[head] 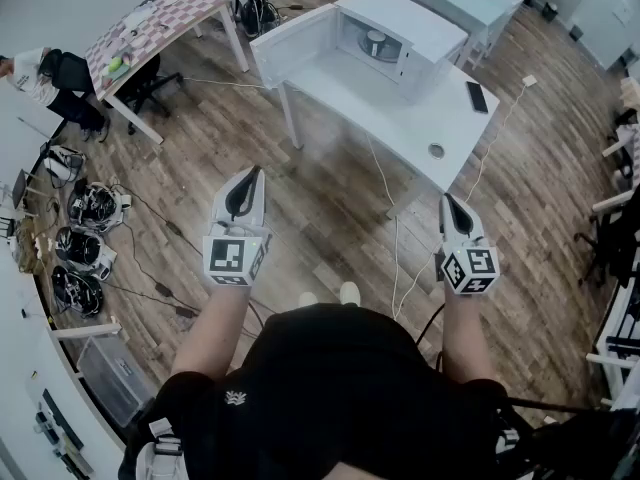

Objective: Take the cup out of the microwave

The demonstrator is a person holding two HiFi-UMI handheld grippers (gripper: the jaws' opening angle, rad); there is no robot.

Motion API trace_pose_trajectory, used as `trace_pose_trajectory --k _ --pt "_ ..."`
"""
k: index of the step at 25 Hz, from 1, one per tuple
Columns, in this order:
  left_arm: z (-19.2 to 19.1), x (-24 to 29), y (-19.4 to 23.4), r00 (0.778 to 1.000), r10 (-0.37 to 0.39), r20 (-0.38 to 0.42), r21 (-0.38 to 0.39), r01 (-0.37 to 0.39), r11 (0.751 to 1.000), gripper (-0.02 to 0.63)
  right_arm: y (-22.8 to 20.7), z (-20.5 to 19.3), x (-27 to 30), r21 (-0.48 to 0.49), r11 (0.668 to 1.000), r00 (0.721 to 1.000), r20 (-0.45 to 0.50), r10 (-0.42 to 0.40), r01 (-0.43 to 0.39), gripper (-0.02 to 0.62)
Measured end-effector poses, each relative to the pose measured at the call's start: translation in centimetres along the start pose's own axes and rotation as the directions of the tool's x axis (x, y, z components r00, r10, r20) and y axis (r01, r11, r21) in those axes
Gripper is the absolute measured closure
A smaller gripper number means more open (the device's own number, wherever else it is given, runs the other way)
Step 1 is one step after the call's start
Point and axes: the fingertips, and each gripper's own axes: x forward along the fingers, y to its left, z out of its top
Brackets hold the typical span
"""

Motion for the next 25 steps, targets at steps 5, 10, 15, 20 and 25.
trace_pose_trajectory --k 5,10,15,20,25 --pt "0.0 0.5 -1.1 1.0 -0.022 -0.005 0.001 0.022 1.0 0.603 0.1 -1.0 -0.9 0.013 1.0 1.0 -0.007 -0.008 0.008 0.595" --pt "0.8 3.0 -2.8 1.0 -0.028 0.014 0.012 0.028 1.0 0.603 -2.0 -0.6 -0.8 0.009 1.0 1.0 0.011 0.0 -0.001 0.595" --pt "1.2 5.6 -5.4 0.999 -0.036 0.019 0.04 0.035 0.999 0.603 -5.1 -0.8 -1.0 0.042 0.999 0.998 0.059 0.0 -0.002 0.595" --pt "-0.3 7.0 -5.3 1.0 -0.009 -0.015 0.041 0.01 0.999 0.603 -6.1 -2.5 1.7 0.081 0.996 0.999 0.03 0.034 -0.037 0.595" --pt "-1.6 9.2 -3.5 1.0 -0.005 -0.03 0.034 0.006 0.999 0.603 -5.6 -1.6 5.5 0.039 0.998 0.997 0.063 0.04 -0.043 0.595"
